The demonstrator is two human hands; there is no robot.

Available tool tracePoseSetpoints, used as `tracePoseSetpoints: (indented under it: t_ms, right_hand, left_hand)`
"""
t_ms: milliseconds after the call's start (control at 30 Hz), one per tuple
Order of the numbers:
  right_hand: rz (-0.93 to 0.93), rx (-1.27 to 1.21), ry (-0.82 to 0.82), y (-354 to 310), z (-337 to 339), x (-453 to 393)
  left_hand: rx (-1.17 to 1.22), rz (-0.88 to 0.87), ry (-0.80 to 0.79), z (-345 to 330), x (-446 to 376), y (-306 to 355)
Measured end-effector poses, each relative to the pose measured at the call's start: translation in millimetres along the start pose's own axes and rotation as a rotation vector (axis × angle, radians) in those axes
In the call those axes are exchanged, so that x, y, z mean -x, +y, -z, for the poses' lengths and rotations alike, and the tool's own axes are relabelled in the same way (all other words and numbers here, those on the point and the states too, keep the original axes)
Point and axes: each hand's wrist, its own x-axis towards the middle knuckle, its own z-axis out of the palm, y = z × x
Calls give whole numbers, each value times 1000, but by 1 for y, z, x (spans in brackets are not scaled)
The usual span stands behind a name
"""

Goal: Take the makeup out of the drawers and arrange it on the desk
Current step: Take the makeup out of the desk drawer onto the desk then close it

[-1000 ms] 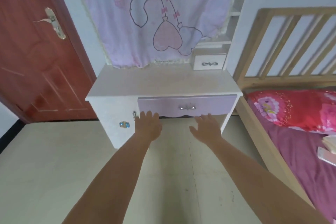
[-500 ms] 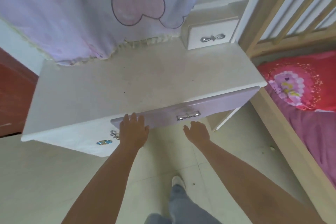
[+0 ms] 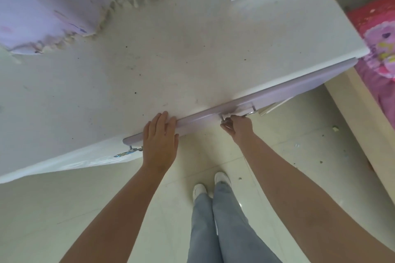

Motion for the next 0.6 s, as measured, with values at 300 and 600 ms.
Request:
tracePoseSetpoints:
  t_ms: [300,600]
  right_hand:
    - [8,90,86,16,29,22]
    - [-27,98,97,42,69,61]
  left_hand:
    - [134,-93,-44,14,17,14]
    - [113,-109,-244,26,66,42]
